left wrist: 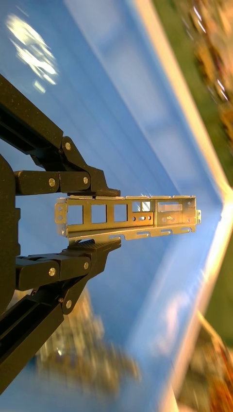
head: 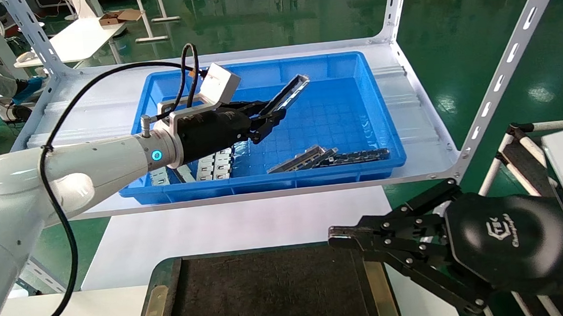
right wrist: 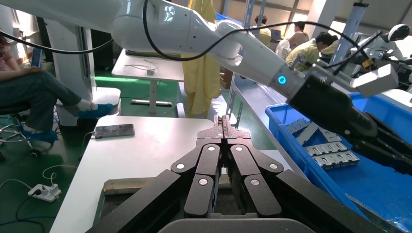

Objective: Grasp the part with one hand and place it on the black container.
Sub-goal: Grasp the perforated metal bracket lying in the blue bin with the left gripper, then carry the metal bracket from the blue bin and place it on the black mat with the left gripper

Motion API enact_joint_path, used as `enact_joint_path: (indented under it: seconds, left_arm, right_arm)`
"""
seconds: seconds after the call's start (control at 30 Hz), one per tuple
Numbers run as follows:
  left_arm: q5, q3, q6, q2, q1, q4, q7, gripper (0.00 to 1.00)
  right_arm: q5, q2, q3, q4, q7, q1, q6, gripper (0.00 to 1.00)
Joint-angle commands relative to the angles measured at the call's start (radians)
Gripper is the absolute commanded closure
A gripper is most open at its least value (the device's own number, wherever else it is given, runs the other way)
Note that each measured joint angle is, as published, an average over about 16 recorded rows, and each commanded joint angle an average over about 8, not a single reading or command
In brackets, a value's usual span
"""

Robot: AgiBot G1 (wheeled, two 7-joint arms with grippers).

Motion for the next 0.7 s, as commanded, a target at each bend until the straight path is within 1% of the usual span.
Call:
enact_joint_path:
  seconds: [0.03, 0.17, 0.37, 0.57, 0.7]
  left_arm:
    - [-0.024, -0.012, 0.072, -0.019, -0.008, -0.008, 0.021, 1.00]
    - [-0.055, -0.028, 0.189, -0.055, -0.005, -0.012, 0.047, 1.00]
    - [-0.083, -0.037, 0.307, -0.095, 0.034, -0.034, 0.041, 1.00]
    - [-0.109, -0.042, 0.387, -0.136, 0.107, -0.107, -0.001, 1.00]
    - [-0.126, -0.044, 0.409, -0.165, 0.174, -0.188, -0.051, 1.00]
  right_arm:
    - [0.000, 0.000, 0.000, 0.000, 0.000, 0.000, 0.000, 1.00]
    - [0.000, 0.000, 0.000, 0.000, 0.000, 0.000, 0.000, 1.00]
    - [0.000, 0.000, 0.000, 0.000, 0.000, 0.000, 0.000, 1.00]
    - [0.000, 0.000, 0.000, 0.000, 0.000, 0.000, 0.000, 1.00]
    - [0.000, 0.000, -0.001, 0.000, 0.000, 0.000, 0.000, 1.00]
